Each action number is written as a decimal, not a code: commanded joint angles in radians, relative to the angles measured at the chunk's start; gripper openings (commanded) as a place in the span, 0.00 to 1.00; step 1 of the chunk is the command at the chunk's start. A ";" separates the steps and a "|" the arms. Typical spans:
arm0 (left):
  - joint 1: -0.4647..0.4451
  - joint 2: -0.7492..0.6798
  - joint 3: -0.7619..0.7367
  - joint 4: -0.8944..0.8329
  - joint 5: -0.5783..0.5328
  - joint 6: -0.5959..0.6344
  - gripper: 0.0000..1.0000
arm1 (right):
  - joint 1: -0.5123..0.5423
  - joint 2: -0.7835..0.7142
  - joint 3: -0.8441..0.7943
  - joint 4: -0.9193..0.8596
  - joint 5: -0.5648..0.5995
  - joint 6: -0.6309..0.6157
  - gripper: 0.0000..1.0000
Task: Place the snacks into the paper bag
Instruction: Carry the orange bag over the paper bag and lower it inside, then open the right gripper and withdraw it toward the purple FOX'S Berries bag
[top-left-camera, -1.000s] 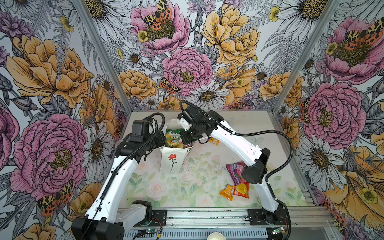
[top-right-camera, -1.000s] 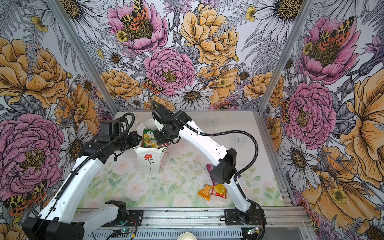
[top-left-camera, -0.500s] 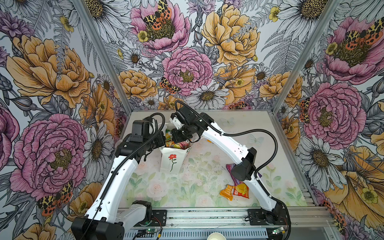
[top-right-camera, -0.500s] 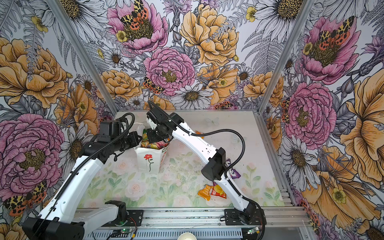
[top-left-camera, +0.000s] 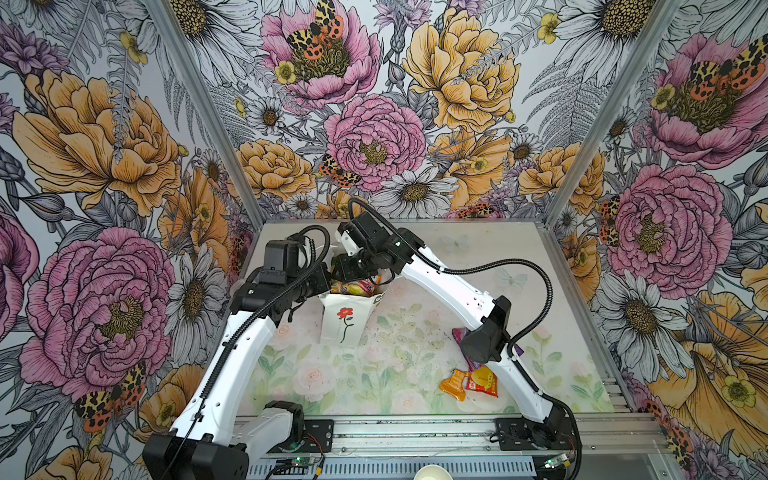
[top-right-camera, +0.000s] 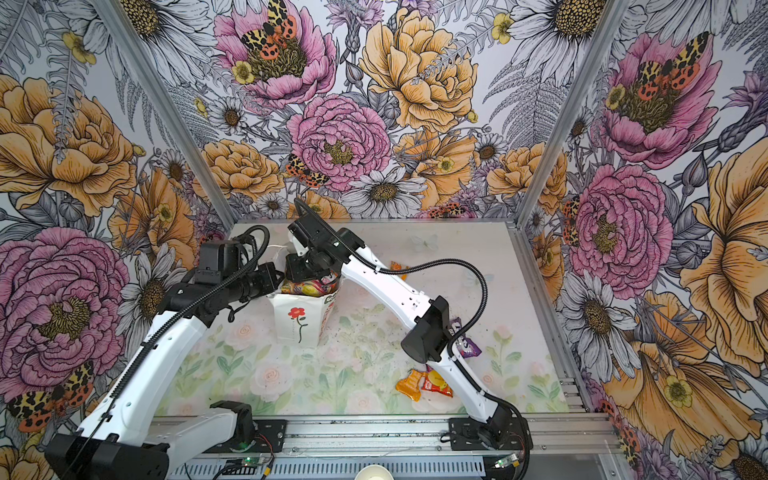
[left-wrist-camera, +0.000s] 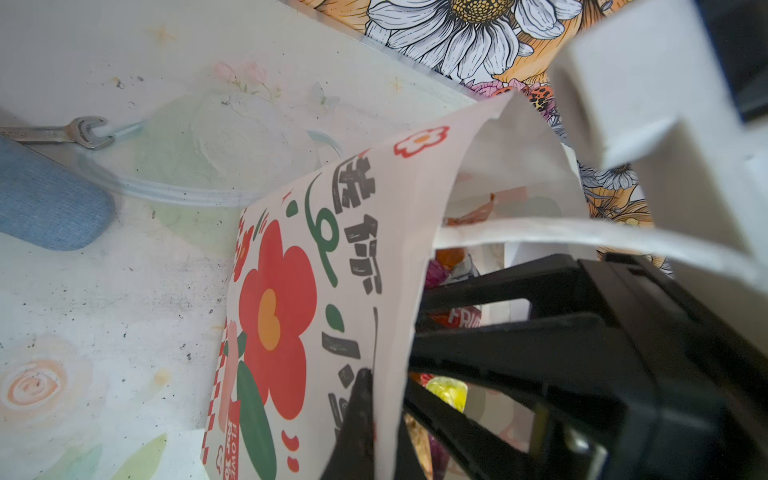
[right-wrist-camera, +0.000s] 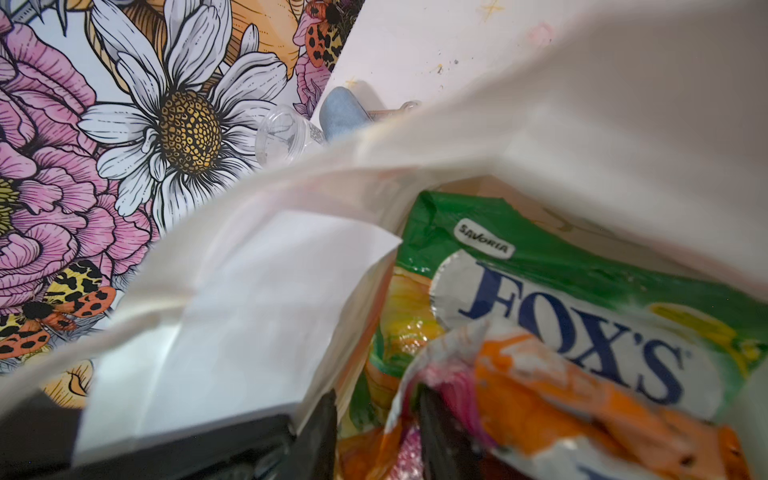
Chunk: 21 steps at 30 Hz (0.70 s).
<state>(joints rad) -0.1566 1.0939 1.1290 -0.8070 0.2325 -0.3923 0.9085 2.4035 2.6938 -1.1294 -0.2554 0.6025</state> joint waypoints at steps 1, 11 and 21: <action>0.002 -0.017 0.009 0.115 0.041 0.006 0.00 | 0.014 -0.036 -0.013 0.042 0.034 -0.002 0.37; 0.006 -0.015 0.006 0.115 0.035 0.005 0.00 | 0.013 -0.189 -0.103 0.042 0.142 -0.032 0.39; 0.016 -0.012 0.008 0.115 0.035 0.002 0.00 | 0.007 -0.361 -0.243 0.047 0.268 -0.076 0.39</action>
<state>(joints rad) -0.1516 1.0939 1.1290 -0.8043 0.2363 -0.3927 0.9176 2.0880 2.4763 -1.1046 -0.0532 0.5545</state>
